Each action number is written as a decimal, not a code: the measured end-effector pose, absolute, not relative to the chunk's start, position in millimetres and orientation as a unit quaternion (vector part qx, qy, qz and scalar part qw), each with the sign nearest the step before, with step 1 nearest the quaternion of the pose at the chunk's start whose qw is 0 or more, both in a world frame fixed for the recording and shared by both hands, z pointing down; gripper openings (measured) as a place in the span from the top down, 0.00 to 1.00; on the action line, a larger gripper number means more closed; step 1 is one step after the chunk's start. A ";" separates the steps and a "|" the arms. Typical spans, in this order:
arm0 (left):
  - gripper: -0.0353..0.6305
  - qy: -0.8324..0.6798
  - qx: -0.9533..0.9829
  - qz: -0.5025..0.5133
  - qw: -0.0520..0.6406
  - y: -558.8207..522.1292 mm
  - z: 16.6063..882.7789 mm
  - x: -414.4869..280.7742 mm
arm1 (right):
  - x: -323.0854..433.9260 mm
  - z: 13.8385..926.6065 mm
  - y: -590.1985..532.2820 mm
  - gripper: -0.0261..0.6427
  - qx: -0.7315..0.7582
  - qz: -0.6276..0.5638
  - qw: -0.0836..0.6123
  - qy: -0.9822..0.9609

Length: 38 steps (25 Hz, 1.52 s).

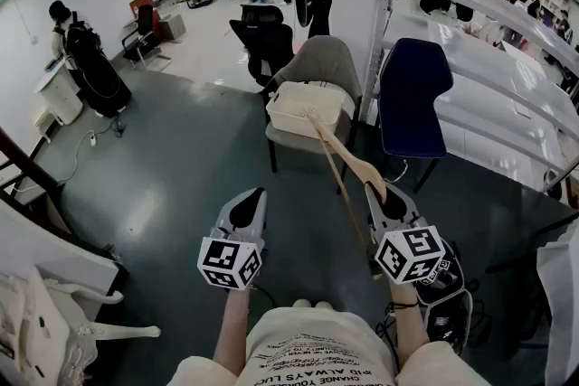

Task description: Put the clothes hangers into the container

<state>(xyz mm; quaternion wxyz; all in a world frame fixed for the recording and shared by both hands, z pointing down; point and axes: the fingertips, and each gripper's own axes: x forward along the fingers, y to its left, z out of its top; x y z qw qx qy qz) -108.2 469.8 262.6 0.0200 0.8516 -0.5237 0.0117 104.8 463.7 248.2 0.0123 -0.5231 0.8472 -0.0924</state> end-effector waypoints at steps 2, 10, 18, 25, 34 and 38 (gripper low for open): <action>0.91 -0.525 0.851 0.010 0.022 470.8 262.4 -108.7 | 104.6 247.5 464.8 0.88 -0.523 -0.093 0.013 0.847; 0.91 -0.531 0.847 0.009 0.026 477.3 266.6 -100.3 | 114.4 250.2 474.0 0.88 -0.514 -0.091 0.025 0.853; 0.91 -0.530 0.848 0.002 0.011 481.8 256.4 -78.4 | 139.7 249.3 477.8 0.88 -0.517 -0.092 0.034 0.850; 0.91 -0.533 0.846 0.007 0.006 473.6 255.8 -73.1 | 142.1 257.5 470.6 0.88 -0.510 -0.096 0.033 0.854; 0.91 -0.539 0.842 0.013 0.019 418.5 270.5 -80.2 | 140.3 269.5 416.0 0.88 -0.515 -0.111 0.033 0.850; 0.91 -0.538 0.842 0.014 0.030 368.9 280.0 -86.2 | 136.7 280.5 369.7 0.88 -0.520 -0.125 0.027 0.845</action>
